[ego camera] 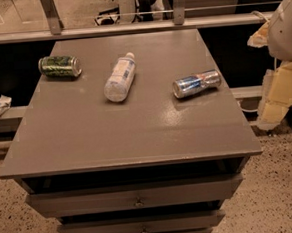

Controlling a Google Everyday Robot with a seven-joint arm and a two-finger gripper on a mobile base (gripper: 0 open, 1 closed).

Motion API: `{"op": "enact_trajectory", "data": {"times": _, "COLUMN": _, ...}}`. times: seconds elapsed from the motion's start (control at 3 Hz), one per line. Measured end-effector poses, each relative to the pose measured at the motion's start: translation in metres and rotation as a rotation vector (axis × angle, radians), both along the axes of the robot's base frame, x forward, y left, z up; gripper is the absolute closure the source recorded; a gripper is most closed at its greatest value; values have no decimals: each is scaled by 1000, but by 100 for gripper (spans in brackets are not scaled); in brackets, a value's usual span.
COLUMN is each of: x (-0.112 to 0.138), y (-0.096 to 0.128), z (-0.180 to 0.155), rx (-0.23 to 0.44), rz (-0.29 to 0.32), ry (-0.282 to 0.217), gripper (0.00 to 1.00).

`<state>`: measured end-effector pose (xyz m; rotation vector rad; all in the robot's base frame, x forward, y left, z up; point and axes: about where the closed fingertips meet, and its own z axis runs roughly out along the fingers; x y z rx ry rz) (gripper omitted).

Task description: Place blue plastic bottle upright

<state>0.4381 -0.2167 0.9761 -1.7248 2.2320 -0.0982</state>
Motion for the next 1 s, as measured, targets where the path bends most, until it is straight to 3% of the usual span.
{"op": "enact_trajectory", "data": {"times": 0.33, "x": 0, "y": 0, "z": 0, "rx": 0, "rz": 0, "ry": 0, "gripper": 0}}
{"op": "enact_trajectory", "data": {"times": 0.67, "x": 26, "y": 14, "z": -1, "rx": 39, "rz": 0, "ry": -34, "gripper": 0}}
{"op": "enact_trajectory", "data": {"times": 1.0, "x": 97, "y": 47, "z": -9, "rx": 135, "rz": -45, "ry": -61, "gripper": 0}}
